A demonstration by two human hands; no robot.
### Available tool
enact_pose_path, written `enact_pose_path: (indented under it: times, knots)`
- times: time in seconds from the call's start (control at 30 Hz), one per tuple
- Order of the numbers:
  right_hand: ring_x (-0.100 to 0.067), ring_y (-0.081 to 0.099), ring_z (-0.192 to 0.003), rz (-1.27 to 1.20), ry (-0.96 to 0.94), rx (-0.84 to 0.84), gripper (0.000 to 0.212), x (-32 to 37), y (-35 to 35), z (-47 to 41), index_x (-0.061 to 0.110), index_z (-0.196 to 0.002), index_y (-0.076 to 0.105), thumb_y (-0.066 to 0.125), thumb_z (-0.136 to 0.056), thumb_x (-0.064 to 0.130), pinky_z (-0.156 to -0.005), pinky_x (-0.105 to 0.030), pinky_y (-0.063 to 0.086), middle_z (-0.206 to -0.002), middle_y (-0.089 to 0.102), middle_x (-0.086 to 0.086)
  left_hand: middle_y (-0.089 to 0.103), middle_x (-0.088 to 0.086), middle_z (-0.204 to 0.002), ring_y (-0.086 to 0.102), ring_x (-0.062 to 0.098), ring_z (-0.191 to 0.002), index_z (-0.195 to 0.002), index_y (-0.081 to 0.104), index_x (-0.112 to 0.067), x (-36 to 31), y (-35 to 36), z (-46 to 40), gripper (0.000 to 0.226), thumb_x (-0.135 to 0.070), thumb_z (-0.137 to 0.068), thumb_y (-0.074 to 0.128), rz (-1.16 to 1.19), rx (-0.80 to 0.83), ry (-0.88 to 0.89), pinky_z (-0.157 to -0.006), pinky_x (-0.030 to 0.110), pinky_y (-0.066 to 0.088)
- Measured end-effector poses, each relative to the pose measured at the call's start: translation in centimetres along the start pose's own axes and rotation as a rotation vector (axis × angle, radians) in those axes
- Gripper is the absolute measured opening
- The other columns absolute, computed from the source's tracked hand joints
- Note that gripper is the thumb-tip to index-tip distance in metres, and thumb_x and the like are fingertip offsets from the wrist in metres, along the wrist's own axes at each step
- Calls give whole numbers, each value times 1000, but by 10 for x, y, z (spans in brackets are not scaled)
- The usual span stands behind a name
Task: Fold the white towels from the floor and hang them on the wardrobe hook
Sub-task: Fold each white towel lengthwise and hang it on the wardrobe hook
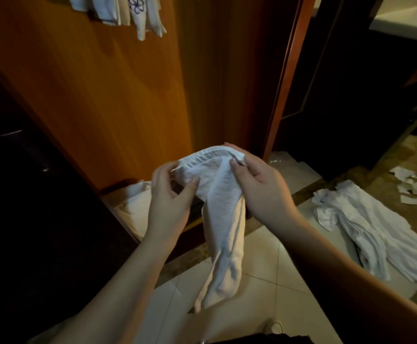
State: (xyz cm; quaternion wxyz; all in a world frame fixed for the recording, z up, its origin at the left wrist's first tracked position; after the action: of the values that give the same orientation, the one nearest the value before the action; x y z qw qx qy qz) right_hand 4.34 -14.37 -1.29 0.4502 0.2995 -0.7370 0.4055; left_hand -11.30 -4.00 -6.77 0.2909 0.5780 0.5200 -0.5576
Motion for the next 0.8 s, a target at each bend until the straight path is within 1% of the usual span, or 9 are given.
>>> enact_pose_path:
  times: [0.1, 0.13, 0.2, 0.23, 0.33, 0.4, 0.57, 0.67, 0.8]
  knots:
    - [11, 67, -87, -64, 2, -45, 24, 5, -12, -6, 46, -117, 67, 50, -105, 34, -65, -1, 45, -97, 71, 31, 30, -14, -156, 39, 15, -140, -143, 26, -50, 26, -5, -10, 89, -53, -74, 82, -63, -100, -272, -105, 38, 42]
    - [9, 68, -87, -69, -1, -49, 24, 7, -15, -8, 49, -111, 69, 51, -104, 34, -65, -2, 46, -97, 72, 28, 31, -5, -160, 38, 22, -142, -148, 23, -46, 31, -4, -14, 101, -53, -69, 86, -9, -58, -355, -110, 45, 39]
    - [5, 70, -86, -84, -1, -22, 24, 9, -20, -12, 53, -105, 70, 52, -103, 36, -66, -5, 48, -97, 75, 23, 51, -1, -150, 49, 23, -136, -150, 34, -34, 39, -3, -20, 111, -53, -57, 92, 211, 51, -433, -114, 49, 39]
    - [2, 71, -88, -97, -1, 5, 23, 9, -22, -13, 52, -106, 70, 53, -101, 39, -68, -8, 50, -99, 75, 20, 61, -3, -139, 56, 20, -130, -144, 46, -30, 41, -4, -22, 99, -49, -58, 92, 286, 91, -426, -113, 50, 42]
    - [-7, 72, -98, -107, -9, 35, 24, 6, -34, -19, 48, -113, 71, 52, -97, 48, -81, -28, 56, -107, 76, 13, 74, -8, -118, 66, 16, -117, -116, 69, -33, 41, -9, -30, 34, -22, -84, 75, 268, 121, -349, -110, 51, 45]
    - [-5, 72, -97, -135, -18, 6, 24, 4, -45, -24, 48, -110, 72, 54, -94, 49, -82, -29, 54, -106, 76, 13, 74, -6, -118, 67, 14, -114, -111, 74, -33, 30, -18, -35, 30, -19, -86, 68, 328, 164, -303, -107, 47, 45]
    - [-5, 72, -93, -194, 18, -78, 19, -3, -67, -32, 46, -102, 76, 61, -91, 45, -74, -17, 55, -103, 77, 11, 74, 2, -117, 68, 22, -113, -107, 77, -32, -11, -38, -52, 35, -27, -73, 77, 491, 298, -198, -90, 36, 53]
    - [-4, 71, -99, -171, 11, -123, 23, -4, -74, -33, 49, -105, 75, 61, -88, 56, -76, -17, 55, -108, 75, 14, 76, -3, -109, 72, 17, -104, -102, 78, -37, -32, -39, -59, 27, -24, -79, 71, 464, 328, -151, -82, 33, 53]
    - [-9, 68, -107, -153, -1, -150, 32, -5, -79, -43, 46, -109, 74, 59, -86, 63, -91, -38, 55, -113, 73, 11, 76, 2, -112, 71, 22, -105, -101, 79, -32, -54, -43, -70, 20, -31, -85, 68, 443, 307, -119, -91, 45, 50]
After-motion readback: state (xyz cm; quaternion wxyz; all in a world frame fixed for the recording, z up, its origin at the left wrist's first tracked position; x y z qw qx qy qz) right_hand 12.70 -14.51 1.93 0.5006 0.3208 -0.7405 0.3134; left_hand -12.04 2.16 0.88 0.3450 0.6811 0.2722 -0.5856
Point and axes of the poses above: each hand's wrist, its own z-axis away from the middle knuckle, its own y-axis out of the palm, x = y × z, the point moved 2 cm from there along -z, towards the middle knuckle
